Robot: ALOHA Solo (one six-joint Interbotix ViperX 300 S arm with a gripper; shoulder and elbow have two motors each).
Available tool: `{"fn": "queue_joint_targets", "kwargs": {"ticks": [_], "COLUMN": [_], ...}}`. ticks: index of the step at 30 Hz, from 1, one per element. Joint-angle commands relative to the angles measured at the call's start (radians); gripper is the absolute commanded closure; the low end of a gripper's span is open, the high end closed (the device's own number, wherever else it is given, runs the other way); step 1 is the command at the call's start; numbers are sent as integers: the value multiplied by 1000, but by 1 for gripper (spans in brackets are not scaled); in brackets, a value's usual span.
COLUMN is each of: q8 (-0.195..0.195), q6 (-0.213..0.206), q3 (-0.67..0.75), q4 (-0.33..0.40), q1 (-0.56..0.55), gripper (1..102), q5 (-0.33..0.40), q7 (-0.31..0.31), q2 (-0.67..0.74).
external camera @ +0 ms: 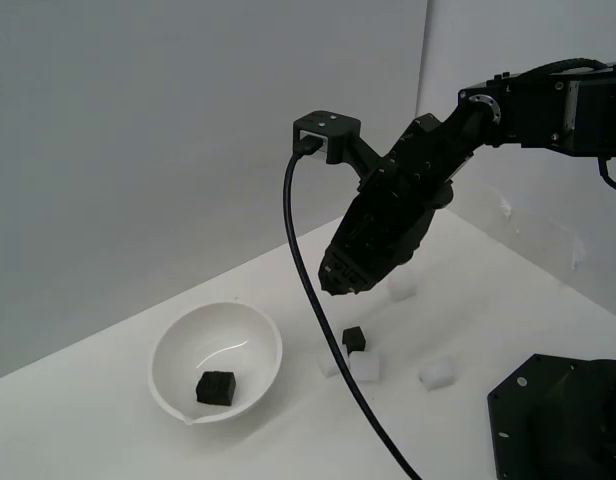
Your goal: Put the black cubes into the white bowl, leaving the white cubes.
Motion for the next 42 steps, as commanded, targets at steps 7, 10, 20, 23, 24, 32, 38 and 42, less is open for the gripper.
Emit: {"fn": "queue_joint_targets", "kwargs": {"ticks": [7,10,20,23,24,32,38,42], "q8": [9,8,8,8,8,8,9,11], "q6": [-49,-63,-100,-114,-115,-121,-121,-114], "q3": [-49,-81,-173,-192,-198,-233,-249,-247], "q4": [-106,-133,-215,-235,-241,-267,-267,-261], "q1": [-115,-143,-236,-261,-270,-288,-287,-287], "gripper": [94,94,94,94,94,58,36,36], "q5": [-114,-143,-221,-242,-249,-273,-275,-267], "q7": [-6,-8,-15,-28,-31,-35,-35,-35], "q2": [-52,-86,-178,-198,-204,-241,-255,-255]}}
